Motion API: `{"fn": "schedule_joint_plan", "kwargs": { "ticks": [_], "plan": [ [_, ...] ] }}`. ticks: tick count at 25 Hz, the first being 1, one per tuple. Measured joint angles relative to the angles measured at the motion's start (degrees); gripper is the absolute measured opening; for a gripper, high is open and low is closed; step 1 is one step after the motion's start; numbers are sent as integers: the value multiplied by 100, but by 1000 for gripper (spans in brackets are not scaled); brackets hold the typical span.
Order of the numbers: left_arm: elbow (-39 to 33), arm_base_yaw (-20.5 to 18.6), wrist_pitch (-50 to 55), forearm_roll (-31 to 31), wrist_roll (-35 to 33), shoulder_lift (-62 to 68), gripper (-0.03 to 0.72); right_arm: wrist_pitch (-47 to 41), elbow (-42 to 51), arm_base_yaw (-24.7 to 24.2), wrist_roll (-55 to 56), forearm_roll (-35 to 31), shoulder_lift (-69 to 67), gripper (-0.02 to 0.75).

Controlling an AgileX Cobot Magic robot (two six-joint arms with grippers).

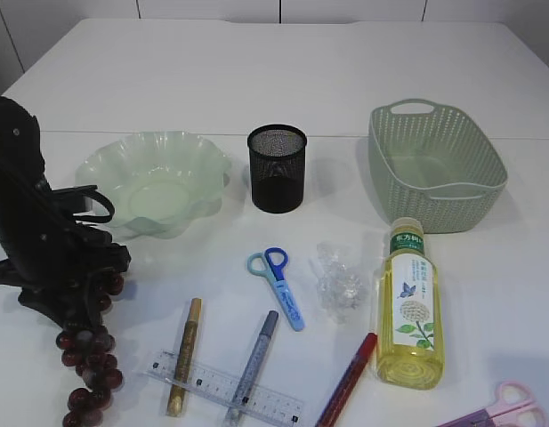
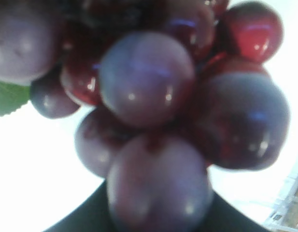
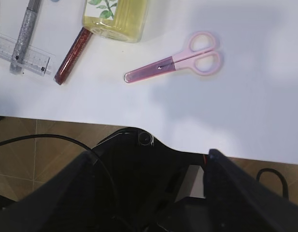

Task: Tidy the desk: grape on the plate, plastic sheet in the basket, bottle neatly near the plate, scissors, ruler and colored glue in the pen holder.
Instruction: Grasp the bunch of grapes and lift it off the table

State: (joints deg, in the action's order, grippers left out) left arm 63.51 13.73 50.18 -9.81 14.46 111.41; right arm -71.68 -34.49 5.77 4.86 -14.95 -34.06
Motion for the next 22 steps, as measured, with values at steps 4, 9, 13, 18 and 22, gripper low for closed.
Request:
{"fn": "schedule_joint_plan", "kwargs": {
  "ticks": [4,9,13,18,22],
  "plan": [
    [10,0,162,193,-10,0,155,0,0,0,0,90,0,548],
    [10,0,226,359,-10,-90,150,0,0,0,0,139,0,548],
    [10,0,292,473,-17,-313,149,0,0,0,0,151,0,548],
    [10,0,386,481,-17,-507,148,0,0,0,0,163,0,548],
    [-12,0,496,486,-17,-611,147,0,0,0,0,186,0,548]
  ]
}}
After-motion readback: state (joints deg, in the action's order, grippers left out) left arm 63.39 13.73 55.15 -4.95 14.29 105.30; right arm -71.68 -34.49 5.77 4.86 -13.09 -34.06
